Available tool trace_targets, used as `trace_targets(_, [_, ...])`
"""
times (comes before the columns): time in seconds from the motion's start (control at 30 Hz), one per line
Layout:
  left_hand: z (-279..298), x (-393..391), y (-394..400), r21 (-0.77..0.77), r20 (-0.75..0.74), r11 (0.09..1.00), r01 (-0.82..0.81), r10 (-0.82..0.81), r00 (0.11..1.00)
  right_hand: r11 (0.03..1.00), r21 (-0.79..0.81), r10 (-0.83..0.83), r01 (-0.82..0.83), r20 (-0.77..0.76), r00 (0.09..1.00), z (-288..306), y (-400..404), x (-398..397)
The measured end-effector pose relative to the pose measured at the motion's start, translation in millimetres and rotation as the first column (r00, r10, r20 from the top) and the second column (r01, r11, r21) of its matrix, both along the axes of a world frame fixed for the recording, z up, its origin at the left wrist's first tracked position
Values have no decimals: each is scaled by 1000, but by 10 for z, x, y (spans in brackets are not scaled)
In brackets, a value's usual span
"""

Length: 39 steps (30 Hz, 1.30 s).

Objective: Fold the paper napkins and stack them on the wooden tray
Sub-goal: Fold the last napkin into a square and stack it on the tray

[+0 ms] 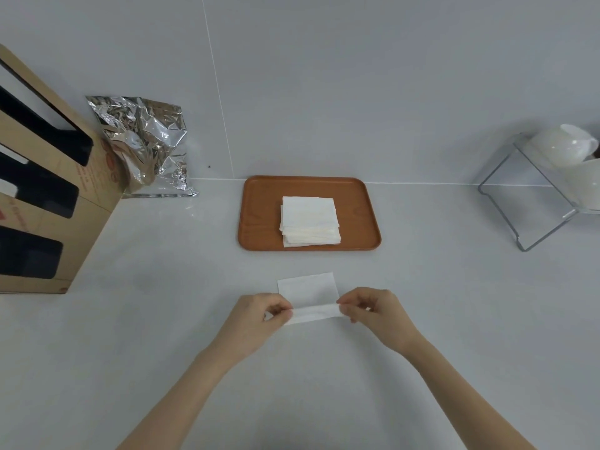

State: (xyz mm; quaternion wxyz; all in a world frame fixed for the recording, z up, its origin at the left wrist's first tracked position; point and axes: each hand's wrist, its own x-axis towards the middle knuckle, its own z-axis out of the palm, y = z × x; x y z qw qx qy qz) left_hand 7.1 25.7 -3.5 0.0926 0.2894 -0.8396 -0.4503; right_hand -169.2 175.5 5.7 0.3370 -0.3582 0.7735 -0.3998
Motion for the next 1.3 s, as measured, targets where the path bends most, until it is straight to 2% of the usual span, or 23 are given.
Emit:
trace_targets(0.17, [95,-219,-253,-28,-28,999,-30,29,999,999,-45,-25,22,-53,998,53,-276,-160])
trace_targets(0.33, [-91,-419,-426,-57,105,997,-50,56,993,999,33,-26,27,-30,999,-136,-543,-273])
trace_targets(0.47, [-269,-472,-436,-149,209,988,-24,56,976,991,127,-6,31,-193,981,-378,-629,-275])
trace_targets(0.57, [-337,-479,-422,-238,222,971,-6,60,973,987,161,53,3,-341,939,-423,-640,-241])
trace_targets(0.7, [-292,-424,-420,-356,145,934,0,55,988,985,159,136,-73,-437,889,-306,-596,-259])
trace_targets(0.8, [-221,-336,-375,-429,97,901,68,-29,995,980,120,199,-161,-483,853,-209,-491,-257])
trace_targets(0.93, [-278,-161,-282,-429,182,871,240,-177,967,942,169,336,-291,-527,780,-261,-273,-152])
trace_targets(1.03, [-360,-58,-232,-503,236,814,290,-193,952,911,249,411,-328,-601,686,-399,-163,-90])
trace_targets(1.3, [-562,1,-158,-575,123,793,202,-160,979,943,202,321,-266,-771,550,-584,-79,41])
